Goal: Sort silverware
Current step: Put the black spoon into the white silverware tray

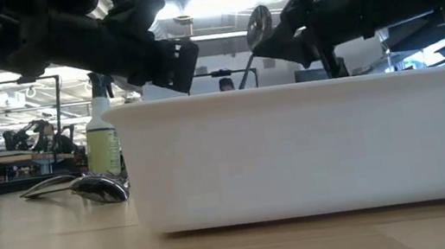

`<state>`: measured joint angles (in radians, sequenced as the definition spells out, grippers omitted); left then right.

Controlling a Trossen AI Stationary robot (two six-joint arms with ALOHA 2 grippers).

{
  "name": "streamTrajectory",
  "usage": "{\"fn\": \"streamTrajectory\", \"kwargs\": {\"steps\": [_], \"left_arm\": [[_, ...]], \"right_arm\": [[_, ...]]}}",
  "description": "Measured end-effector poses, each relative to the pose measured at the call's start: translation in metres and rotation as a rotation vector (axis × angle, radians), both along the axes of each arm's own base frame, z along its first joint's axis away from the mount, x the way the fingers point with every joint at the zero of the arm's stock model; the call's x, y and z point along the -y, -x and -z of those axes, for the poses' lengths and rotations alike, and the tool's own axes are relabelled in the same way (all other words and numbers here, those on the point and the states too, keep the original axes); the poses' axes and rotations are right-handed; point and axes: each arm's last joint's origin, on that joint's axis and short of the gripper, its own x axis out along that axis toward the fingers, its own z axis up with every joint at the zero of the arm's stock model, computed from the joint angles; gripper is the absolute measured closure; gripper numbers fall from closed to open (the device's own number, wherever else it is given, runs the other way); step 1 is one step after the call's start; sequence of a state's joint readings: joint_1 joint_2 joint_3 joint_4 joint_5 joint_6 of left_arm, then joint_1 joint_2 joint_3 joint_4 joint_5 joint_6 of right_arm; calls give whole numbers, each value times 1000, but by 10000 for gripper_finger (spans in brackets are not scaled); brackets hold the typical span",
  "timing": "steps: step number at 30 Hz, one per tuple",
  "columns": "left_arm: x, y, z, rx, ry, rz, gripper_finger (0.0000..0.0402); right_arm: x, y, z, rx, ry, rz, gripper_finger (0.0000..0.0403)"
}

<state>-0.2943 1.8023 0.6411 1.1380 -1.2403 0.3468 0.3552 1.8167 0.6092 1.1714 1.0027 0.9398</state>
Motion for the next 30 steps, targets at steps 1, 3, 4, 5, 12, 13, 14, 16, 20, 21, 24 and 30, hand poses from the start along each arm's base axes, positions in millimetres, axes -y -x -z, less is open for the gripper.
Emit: {"fn": "streamTrajectory", "kwargs": {"steps": [1,3,4,5,12,13,14,16,20,21,24,30], "left_arm": [[0,0,0,-3,1,7,401],[0,-1,1,-7,2,22,401],[0,-1,2,-15,2,28,401],[0,-1,3,-24,0,30,401],[-3,-2,7,-25,27,54,402],[-3,-2,8,-25,32,60,402],[-4,-2,9,-24,39,66,402],[-6,-3,9,-24,42,63,402],[-8,-4,9,-22,46,70,402],[-8,-4,9,-21,46,72,402],[-7,-4,9,-20,47,74,402],[-7,-4,9,-20,47,77,402]], "right_arm": [[0,0,1,-5,2,1,403],[1,0,2,-19,8,11,403],[1,0,2,-21,10,23,403],[1,0,2,-21,11,30,403],[2,1,2,-39,34,62,403],[2,1,2,-46,42,64,403],[2,1,2,-53,51,66,403],[2,1,2,-62,61,75,403],[3,2,3,-95,95,110,403],[3,2,4,-109,103,112,403],[3,2,6,-134,114,111,401],[3,2,8,-152,122,110,389]]}}
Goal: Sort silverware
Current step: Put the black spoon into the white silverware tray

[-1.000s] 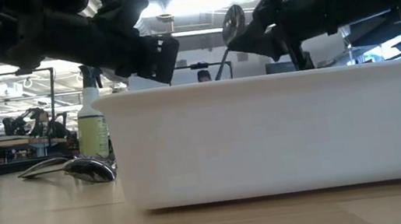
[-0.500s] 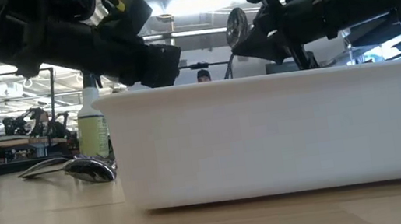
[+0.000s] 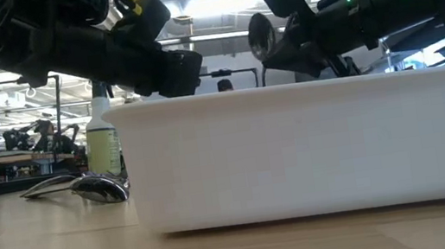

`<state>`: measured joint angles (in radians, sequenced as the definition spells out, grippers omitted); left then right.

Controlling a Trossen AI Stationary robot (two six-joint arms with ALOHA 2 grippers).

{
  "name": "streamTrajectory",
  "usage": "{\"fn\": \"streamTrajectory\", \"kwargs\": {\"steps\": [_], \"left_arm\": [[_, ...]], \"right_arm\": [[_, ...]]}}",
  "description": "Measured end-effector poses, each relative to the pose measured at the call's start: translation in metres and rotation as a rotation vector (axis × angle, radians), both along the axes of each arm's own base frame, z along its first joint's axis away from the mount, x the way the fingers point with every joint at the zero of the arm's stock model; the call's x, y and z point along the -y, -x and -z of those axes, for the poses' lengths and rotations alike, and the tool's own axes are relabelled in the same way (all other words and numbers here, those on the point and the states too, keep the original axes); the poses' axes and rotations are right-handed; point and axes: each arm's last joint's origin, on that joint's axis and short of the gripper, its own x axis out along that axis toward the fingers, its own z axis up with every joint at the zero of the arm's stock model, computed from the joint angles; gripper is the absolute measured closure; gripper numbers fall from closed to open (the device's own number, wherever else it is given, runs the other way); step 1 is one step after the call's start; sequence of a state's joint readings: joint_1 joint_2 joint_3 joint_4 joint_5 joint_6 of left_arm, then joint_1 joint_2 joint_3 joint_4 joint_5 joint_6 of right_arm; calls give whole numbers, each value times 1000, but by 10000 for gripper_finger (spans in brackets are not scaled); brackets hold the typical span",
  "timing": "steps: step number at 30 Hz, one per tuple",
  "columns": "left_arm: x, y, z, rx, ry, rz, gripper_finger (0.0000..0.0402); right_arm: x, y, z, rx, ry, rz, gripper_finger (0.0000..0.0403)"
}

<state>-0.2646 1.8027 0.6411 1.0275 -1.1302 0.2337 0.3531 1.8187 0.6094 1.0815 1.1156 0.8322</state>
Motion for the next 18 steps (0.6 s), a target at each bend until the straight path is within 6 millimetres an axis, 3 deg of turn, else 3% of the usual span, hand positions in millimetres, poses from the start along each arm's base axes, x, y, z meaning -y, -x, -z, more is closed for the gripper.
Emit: {"fn": "streamTrajectory", "kwargs": {"steps": [18], "left_arm": [[0,0,0,-7,-6,2,402]], "right_arm": [[1,0,10,-123,35,-55,366]]}}
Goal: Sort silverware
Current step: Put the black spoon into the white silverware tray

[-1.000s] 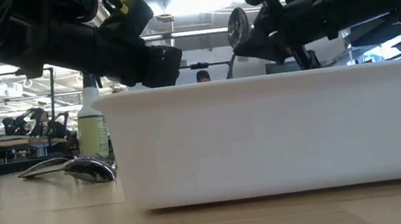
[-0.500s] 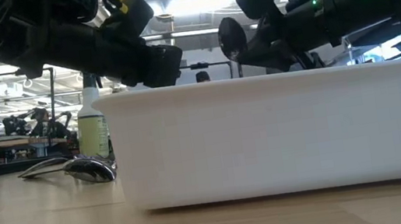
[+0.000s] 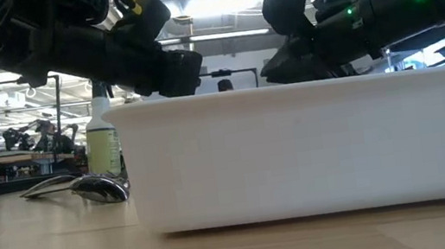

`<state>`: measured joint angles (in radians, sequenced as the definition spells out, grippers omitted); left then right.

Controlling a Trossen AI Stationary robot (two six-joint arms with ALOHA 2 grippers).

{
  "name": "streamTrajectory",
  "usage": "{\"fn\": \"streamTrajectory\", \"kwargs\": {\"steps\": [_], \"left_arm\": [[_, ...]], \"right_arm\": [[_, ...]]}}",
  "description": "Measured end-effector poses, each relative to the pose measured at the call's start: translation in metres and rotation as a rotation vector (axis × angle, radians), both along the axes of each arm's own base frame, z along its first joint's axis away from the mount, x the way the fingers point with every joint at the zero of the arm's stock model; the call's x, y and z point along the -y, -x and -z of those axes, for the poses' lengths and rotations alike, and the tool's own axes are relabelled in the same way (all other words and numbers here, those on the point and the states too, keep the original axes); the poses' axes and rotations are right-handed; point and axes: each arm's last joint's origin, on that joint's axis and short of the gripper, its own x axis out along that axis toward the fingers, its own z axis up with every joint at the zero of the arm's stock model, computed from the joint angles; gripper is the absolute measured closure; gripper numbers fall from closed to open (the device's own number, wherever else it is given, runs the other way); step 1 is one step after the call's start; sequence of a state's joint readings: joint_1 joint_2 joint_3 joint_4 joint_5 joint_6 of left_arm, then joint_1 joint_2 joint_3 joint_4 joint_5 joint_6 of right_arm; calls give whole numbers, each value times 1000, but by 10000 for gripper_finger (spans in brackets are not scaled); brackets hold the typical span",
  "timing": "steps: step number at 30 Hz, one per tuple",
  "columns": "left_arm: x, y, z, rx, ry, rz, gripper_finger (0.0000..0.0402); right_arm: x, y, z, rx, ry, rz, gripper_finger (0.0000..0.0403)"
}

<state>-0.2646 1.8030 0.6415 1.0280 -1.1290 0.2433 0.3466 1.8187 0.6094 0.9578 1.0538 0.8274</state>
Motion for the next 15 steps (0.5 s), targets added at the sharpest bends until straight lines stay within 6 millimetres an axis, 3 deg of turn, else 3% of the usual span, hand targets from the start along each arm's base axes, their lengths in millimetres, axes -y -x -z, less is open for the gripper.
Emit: {"fn": "streamTrajectory", "kwargs": {"steps": [4,8,15], "left_arm": [[0,0,0,-26,-22,2,402],[0,0,0,-58,-51,-13,402],[-7,8,7,-9,8,-20,402]], "right_arm": [[0,-1,1,-67,59,-45,366],[5,-4,-4,-214,233,-175,366],[23,-34,-39,-490,471,-379,366]]}}
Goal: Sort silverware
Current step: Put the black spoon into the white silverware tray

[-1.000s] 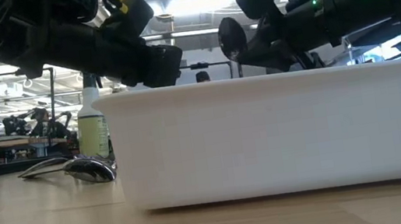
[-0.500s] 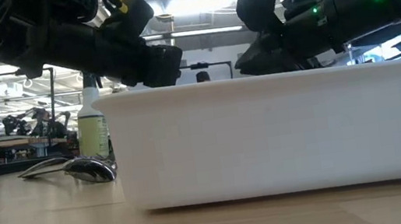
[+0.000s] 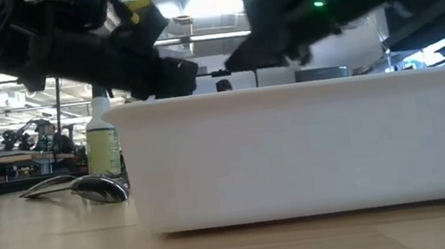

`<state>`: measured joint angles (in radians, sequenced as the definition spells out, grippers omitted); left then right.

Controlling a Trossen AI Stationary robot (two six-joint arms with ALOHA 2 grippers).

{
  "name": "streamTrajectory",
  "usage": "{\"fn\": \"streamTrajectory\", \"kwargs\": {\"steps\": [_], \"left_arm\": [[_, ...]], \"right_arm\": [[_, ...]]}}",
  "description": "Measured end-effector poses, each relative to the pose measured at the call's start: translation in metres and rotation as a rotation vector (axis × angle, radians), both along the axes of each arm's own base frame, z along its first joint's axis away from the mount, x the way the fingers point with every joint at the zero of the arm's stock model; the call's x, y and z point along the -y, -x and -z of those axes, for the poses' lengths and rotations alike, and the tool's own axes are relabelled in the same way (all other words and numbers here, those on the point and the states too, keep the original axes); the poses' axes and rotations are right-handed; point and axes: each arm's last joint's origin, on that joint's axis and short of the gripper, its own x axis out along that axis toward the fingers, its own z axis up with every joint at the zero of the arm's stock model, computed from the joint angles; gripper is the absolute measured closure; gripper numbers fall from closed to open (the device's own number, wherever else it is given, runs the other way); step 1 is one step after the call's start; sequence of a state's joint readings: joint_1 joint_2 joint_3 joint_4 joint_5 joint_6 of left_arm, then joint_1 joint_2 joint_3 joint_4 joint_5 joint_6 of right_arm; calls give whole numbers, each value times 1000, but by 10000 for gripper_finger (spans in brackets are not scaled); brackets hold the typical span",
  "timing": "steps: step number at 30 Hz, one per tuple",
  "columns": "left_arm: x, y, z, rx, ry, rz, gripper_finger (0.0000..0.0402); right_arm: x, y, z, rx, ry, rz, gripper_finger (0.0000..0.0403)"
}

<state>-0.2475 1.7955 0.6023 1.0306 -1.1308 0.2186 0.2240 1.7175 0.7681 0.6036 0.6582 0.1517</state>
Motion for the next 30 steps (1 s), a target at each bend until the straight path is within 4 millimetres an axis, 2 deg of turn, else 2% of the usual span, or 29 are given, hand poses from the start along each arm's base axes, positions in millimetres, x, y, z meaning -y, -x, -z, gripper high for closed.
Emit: {"fn": "streamTrajectory", "kwargs": {"steps": [4,7,12,16,21,25,30], "left_arm": [[-13,21,13,85,105,-29,402],[-20,41,21,153,177,-51,402],[-26,68,22,260,246,-35,402],[-25,76,18,274,305,140,402],[-11,73,14,104,381,655,402],[-6,73,20,-84,481,640,395],[4,69,13,-331,484,624,343]], "right_arm": [[22,-22,-15,-258,29,-101,366],[44,-32,-27,-362,17,-157,366],[82,-41,-45,-358,-70,-281,366],[100,-46,-44,-384,-150,-348,366],[97,-47,-45,-393,-162,-371,366],[90,-45,-41,-437,-178,-394,366],[76,-43,-38,-483,-181,-424,366]]}}
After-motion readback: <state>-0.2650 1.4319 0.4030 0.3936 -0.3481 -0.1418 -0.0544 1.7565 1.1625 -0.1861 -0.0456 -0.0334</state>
